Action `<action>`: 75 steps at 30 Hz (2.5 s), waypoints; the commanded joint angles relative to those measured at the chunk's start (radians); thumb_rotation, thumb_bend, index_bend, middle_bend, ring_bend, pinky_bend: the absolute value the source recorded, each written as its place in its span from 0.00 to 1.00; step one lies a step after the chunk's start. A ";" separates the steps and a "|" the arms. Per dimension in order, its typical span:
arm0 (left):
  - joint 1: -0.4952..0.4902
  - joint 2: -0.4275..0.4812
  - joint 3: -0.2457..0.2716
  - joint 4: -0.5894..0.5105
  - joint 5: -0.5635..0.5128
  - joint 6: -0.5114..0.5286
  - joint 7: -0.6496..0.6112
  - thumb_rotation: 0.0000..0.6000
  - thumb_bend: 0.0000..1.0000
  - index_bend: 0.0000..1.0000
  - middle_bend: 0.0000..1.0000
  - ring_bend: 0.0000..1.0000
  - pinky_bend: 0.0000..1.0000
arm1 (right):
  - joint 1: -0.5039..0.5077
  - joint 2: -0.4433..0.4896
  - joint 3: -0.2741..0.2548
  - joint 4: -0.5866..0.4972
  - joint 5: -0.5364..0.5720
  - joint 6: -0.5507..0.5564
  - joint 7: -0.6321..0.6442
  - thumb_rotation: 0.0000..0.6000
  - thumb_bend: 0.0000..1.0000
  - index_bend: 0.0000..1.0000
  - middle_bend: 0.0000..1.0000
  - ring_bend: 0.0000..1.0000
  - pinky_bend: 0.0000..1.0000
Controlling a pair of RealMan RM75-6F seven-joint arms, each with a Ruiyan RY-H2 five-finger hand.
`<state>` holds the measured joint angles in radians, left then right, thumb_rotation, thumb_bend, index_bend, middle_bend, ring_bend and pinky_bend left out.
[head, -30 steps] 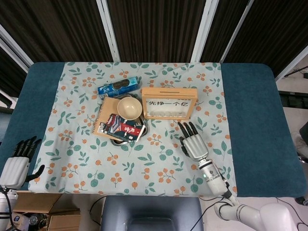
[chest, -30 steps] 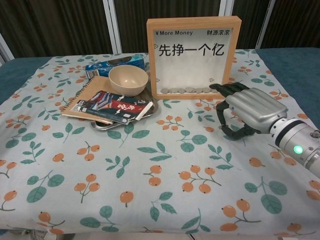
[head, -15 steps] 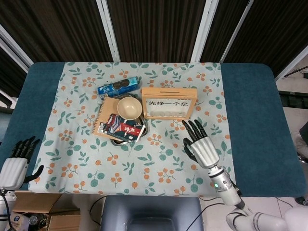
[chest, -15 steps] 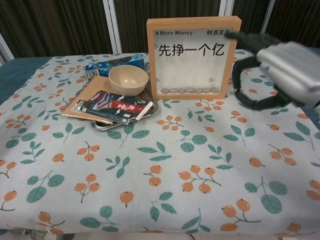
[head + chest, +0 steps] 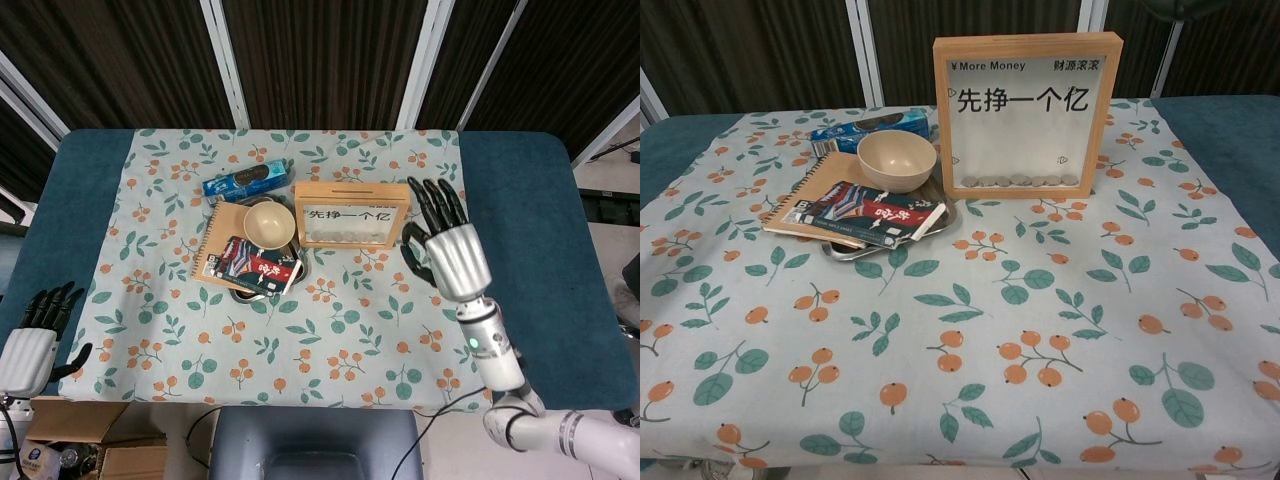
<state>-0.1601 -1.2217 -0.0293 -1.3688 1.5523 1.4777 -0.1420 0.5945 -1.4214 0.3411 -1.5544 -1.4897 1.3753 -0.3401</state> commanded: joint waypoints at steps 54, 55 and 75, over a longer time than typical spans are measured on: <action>-0.031 -0.001 -0.002 0.023 -0.018 -0.057 -0.009 1.00 0.33 0.00 0.00 0.00 0.00 | 0.602 0.010 0.046 0.151 1.103 -0.420 -0.467 1.00 0.58 0.74 0.12 0.00 0.00; -0.032 -0.001 -0.002 0.023 -0.019 -0.057 -0.008 1.00 0.33 0.00 0.00 0.00 0.00 | 0.603 0.009 0.045 0.153 1.104 -0.421 -0.465 1.00 0.58 0.74 0.12 0.00 0.00; -0.034 0.000 -0.011 0.020 -0.019 -0.046 -0.024 1.00 0.33 0.00 0.00 0.00 0.00 | 0.301 0.145 -0.119 -0.159 0.551 -0.055 -0.176 1.00 0.44 0.00 0.00 0.00 0.00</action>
<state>-0.1940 -1.2206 -0.0390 -1.3493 1.5299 1.4274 -0.1624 1.0907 -1.3346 0.3382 -1.5533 -0.6263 1.0631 -0.6484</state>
